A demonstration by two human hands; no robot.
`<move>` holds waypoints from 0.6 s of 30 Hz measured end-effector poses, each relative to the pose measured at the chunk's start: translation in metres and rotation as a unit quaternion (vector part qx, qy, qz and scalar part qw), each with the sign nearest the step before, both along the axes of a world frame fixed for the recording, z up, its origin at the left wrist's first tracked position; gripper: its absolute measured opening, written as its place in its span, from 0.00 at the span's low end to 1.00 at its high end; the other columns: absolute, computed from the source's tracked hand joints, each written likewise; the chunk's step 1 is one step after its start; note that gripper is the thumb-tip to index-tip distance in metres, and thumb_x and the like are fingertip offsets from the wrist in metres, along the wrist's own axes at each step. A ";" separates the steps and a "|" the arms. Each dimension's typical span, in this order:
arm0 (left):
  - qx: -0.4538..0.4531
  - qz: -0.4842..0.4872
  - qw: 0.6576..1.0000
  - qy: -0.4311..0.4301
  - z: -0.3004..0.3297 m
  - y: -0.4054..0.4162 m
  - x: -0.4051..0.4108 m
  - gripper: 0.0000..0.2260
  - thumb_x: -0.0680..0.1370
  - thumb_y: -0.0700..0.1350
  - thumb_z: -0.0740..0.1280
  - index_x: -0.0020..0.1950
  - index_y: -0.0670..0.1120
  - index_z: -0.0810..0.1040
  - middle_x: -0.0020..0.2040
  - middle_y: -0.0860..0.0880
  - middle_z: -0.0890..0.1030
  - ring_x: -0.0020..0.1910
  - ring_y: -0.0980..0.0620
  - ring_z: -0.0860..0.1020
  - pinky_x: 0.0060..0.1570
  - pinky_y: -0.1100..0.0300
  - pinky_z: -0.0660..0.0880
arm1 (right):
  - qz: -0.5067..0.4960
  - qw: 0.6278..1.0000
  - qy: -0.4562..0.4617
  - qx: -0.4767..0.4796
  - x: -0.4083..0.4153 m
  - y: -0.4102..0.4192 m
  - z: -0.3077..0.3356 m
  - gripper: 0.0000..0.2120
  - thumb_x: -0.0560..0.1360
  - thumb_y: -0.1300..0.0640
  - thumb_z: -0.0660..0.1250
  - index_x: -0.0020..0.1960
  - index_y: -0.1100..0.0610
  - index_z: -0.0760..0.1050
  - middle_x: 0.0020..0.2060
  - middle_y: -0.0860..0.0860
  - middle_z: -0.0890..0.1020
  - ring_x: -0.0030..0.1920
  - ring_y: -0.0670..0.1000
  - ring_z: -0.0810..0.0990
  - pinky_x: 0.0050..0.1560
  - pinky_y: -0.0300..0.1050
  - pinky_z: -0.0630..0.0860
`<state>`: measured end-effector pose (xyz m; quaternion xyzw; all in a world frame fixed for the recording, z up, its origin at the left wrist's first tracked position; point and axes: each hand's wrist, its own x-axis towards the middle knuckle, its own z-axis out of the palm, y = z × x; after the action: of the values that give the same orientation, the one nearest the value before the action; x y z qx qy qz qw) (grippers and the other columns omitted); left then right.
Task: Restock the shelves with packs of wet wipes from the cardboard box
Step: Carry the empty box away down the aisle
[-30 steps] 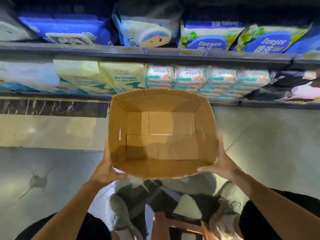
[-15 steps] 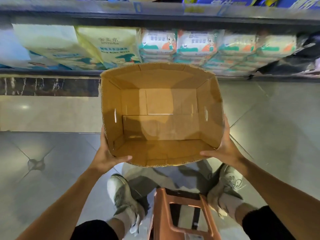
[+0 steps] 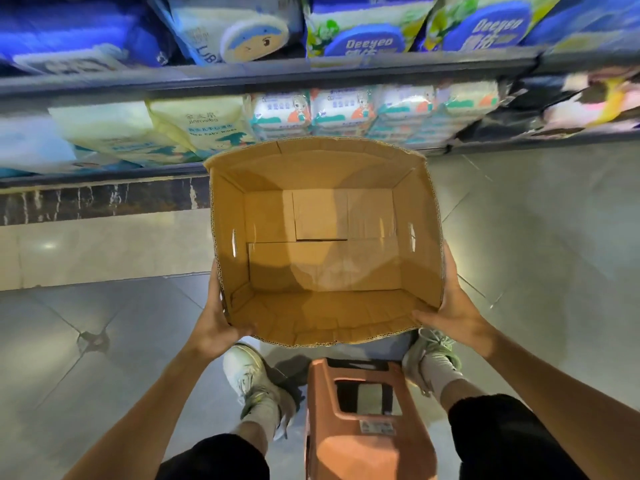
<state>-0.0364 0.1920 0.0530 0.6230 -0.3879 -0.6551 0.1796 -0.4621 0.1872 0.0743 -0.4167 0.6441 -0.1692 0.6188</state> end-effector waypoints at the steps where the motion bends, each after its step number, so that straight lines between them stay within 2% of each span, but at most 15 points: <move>1: 0.001 -0.006 1.000 0.012 0.019 0.000 -0.008 0.55 0.68 0.34 0.77 0.79 0.62 0.44 0.76 0.58 0.64 0.69 0.54 0.73 0.54 0.56 0.81 | -0.010 1.000 -0.001 0.000 -0.008 0.007 0.021 0.64 0.66 0.71 0.78 0.80 0.43 0.35 0.72 0.32 0.58 0.67 0.25 0.63 0.61 0.22 0.66; 4: 0.008 -0.035 0.999 0.036 0.084 -0.003 -0.036 0.54 0.67 0.32 0.77 0.79 0.58 0.46 0.74 0.57 0.65 0.69 0.54 0.73 0.53 0.54 0.81 | -0.025 1.000 0.001 0.001 -0.038 0.029 0.089 0.63 0.66 0.74 0.76 0.79 0.43 0.36 0.68 0.29 0.64 0.65 0.27 0.67 0.56 0.26 0.73; 7: 0.029 -0.055 0.997 0.048 0.160 -0.011 -0.074 0.58 0.62 0.45 0.83 0.79 0.60 0.46 0.71 0.61 0.70 0.67 0.58 0.75 0.53 0.57 0.81 | -0.049 0.999 0.022 0.003 -0.071 0.055 0.164 0.65 0.64 0.67 0.80 0.79 0.40 0.36 0.66 0.24 0.64 0.66 0.29 0.67 0.57 0.27 0.74; 9: 0.031 -0.086 0.994 0.060 0.201 -0.018 -0.099 0.62 0.58 0.49 0.85 0.78 0.62 0.45 0.67 0.68 0.72 0.65 0.62 0.76 0.53 0.63 0.79 | -0.062 0.997 0.050 -0.007 -0.092 0.070 0.214 0.65 0.63 0.66 0.81 0.79 0.41 0.37 0.69 0.28 0.63 0.68 0.31 0.67 0.59 0.28 0.73; 11: 0.016 -0.112 0.992 0.062 0.236 -0.027 -0.127 0.61 0.59 0.44 0.85 0.77 0.63 0.45 0.65 0.70 0.72 0.63 0.62 0.76 0.53 0.65 0.79 | -0.091 0.993 0.075 -0.026 -0.113 0.088 0.261 0.64 0.63 0.72 0.79 0.77 0.43 0.38 0.69 0.34 0.64 0.66 0.30 0.68 0.57 0.27 0.73; 13: -0.015 -0.160 0.985 0.066 0.269 -0.042 -0.156 0.63 0.57 0.48 0.86 0.79 0.62 0.45 0.67 0.69 0.73 0.65 0.60 0.76 0.57 0.60 0.78 | -0.120 0.987 0.088 -0.053 -0.135 0.105 0.305 0.63 0.62 0.74 0.79 0.76 0.44 0.37 0.69 0.39 0.63 0.62 0.26 0.69 0.51 0.26 0.75; 14: -0.020 -0.184 0.980 0.074 0.288 -0.050 -0.171 0.65 0.56 0.51 0.86 0.79 0.62 0.45 0.67 0.68 0.74 0.66 0.59 0.76 0.59 0.57 0.78 | -0.139 0.984 0.093 -0.058 -0.146 0.114 0.324 0.64 0.62 0.74 0.79 0.76 0.44 0.37 0.70 0.38 0.61 0.62 0.25 0.69 0.51 0.26 0.75; 16: -0.048 -0.219 0.971 0.085 0.326 -0.067 -0.205 0.63 0.56 0.52 0.85 0.78 0.65 0.46 0.65 0.72 0.74 0.64 0.63 0.76 0.58 0.60 0.78 | -0.177 0.974 0.120 -0.076 -0.166 0.135 0.363 0.65 0.63 0.73 0.80 0.78 0.44 0.37 0.70 0.29 0.60 0.68 0.30 0.66 0.57 0.28 0.73; 18: -0.086 -0.253 0.960 0.085 0.365 -0.082 -0.240 0.61 0.56 0.56 0.84 0.78 0.65 0.45 0.66 0.73 0.72 0.65 0.67 0.74 0.59 0.65 0.76 | -0.210 0.964 0.136 -0.091 -0.180 0.153 0.403 0.66 0.64 0.69 0.81 0.79 0.43 0.36 0.72 0.29 0.59 0.73 0.39 0.65 0.65 0.37 0.72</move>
<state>-0.2768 0.1101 0.4177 0.4284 -0.5714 -0.6937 0.0934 -0.6422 0.3405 0.4774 -0.3454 0.7772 -0.2951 0.4354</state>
